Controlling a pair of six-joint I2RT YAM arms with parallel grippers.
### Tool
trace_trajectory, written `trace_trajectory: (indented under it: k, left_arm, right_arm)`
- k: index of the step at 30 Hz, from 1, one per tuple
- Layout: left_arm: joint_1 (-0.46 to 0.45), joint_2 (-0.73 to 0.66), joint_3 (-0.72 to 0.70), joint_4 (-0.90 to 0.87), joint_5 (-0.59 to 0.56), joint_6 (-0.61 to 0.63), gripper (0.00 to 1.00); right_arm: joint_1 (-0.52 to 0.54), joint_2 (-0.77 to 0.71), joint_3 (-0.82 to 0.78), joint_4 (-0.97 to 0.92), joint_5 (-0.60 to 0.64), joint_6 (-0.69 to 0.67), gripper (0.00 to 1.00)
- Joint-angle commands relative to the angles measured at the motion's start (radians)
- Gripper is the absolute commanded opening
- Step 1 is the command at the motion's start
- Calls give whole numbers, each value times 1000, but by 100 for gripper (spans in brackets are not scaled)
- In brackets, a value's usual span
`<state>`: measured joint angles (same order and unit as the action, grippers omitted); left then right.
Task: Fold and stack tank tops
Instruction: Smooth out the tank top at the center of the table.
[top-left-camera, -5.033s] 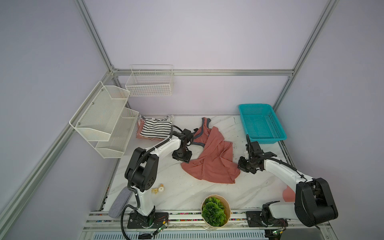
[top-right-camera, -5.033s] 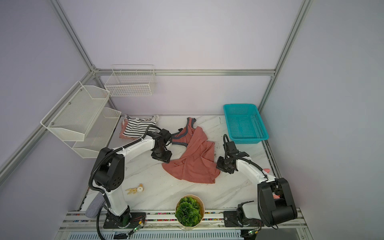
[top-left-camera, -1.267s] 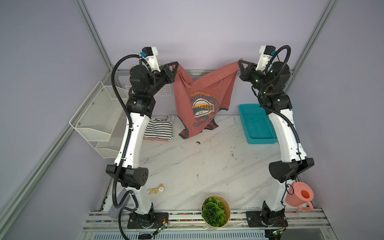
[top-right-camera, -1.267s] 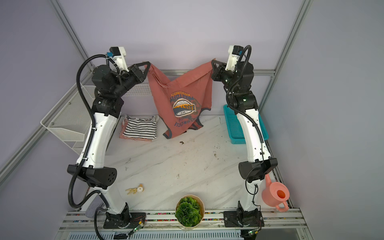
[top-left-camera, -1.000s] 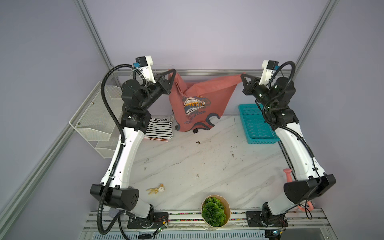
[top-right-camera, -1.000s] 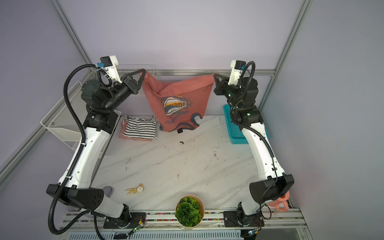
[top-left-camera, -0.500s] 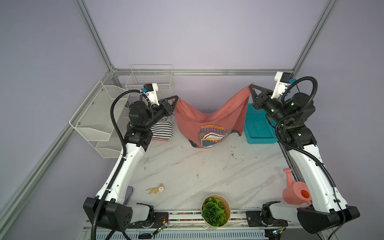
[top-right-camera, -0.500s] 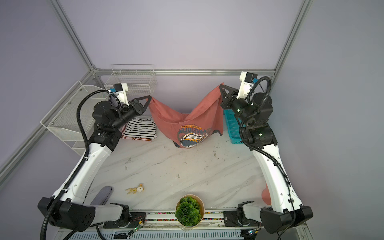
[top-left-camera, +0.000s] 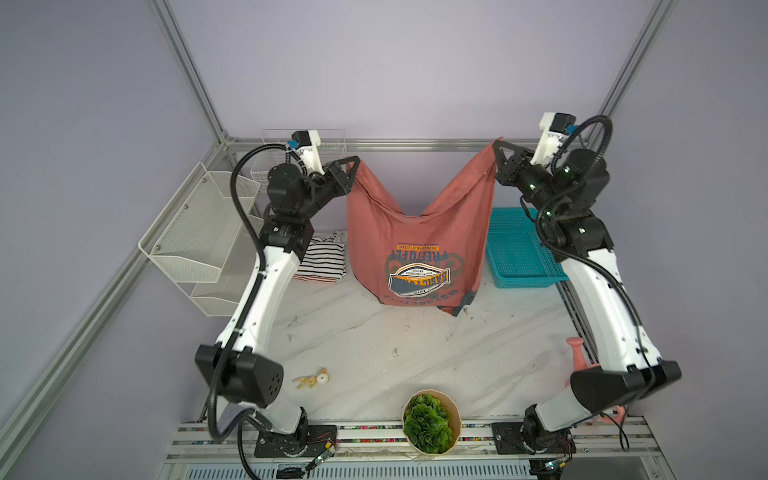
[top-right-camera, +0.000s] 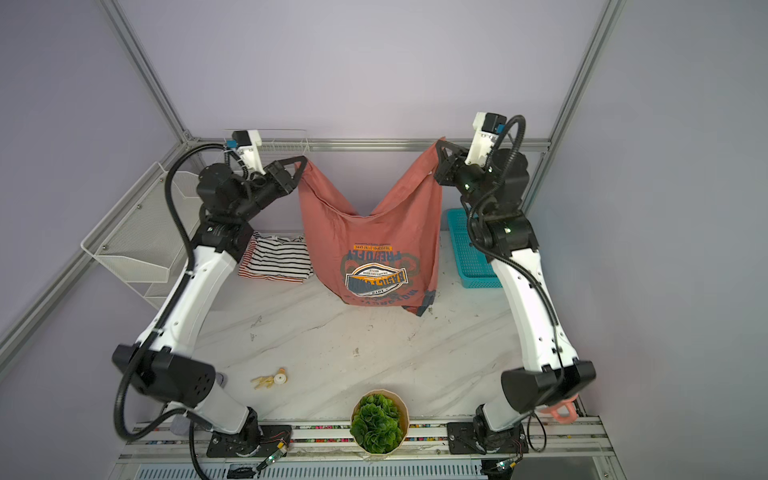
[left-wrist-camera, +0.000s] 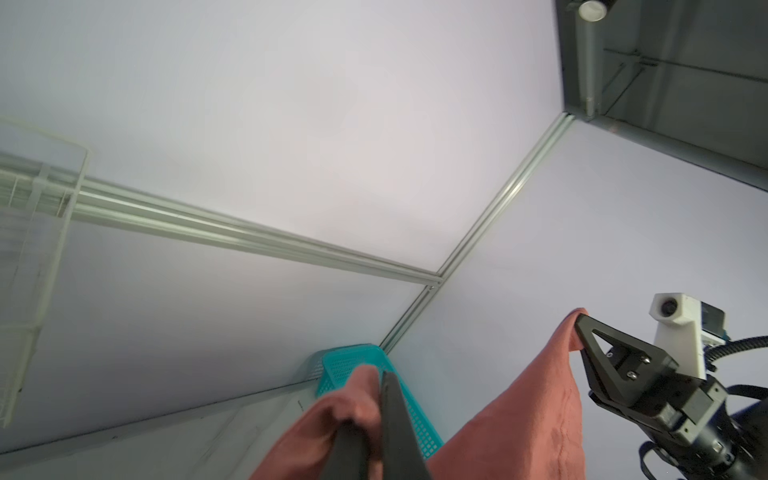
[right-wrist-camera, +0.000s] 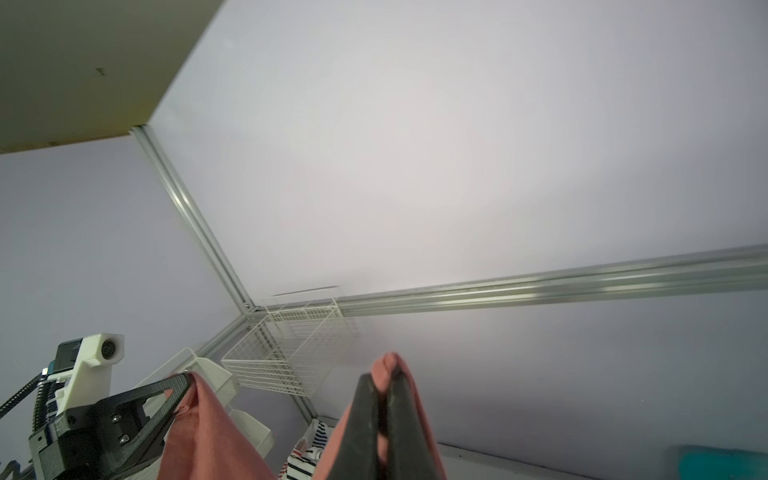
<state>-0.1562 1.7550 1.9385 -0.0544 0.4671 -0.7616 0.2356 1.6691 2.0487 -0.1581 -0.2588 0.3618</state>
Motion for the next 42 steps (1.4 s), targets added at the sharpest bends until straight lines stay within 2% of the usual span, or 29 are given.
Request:
trace_trajectory:
  k: [1,5,7,10,14,18,22,25,28,33,39,42]
  left_arm:
    - [38,197,283,-70,100,-100,0]
    - [63,395,578,94,128,-264,0]
    - [72,448,655,218,98,-323,0]
    - [79,447,630,457,0,-373,0]
    - [78,360,509,704,-149,-320,0]
    - [79,274,442,780,-214,-211,0]
    - [79,213,368,832,-193,-154,0]
    - [78,155,253,872,-154,-158,0]
    - [76,94,71,952,-110,-188,0]
    - [57,-23,-333,1099,-47,-218,0]
    - [3,-166,-748,1134,-30,-143,0]
    - [-20,-249,-880,1097,-24,-105,0]
  right_arm:
    - [-4,156,149,-133,11,24,0]
    - [-4,287,325,-75,9,58,0]
    - [-3,303,323,43,3,73,0]
    - [-4,286,266,249,1,86,0]
    - [-3,246,201,484,-11,77,0]
    - [-3,202,147,650,-33,68,0]
    - [-4,153,78,720,-72,42,0]
    - [-4,101,-24,734,-86,36,0]
    - [-4,35,-157,744,-86,34,0]
    - [-4,-108,-421,721,-78,16,0]
    - [-2,-287,-662,627,-49,-8,0]
    - [-1,-371,-721,544,-64,-21,0]
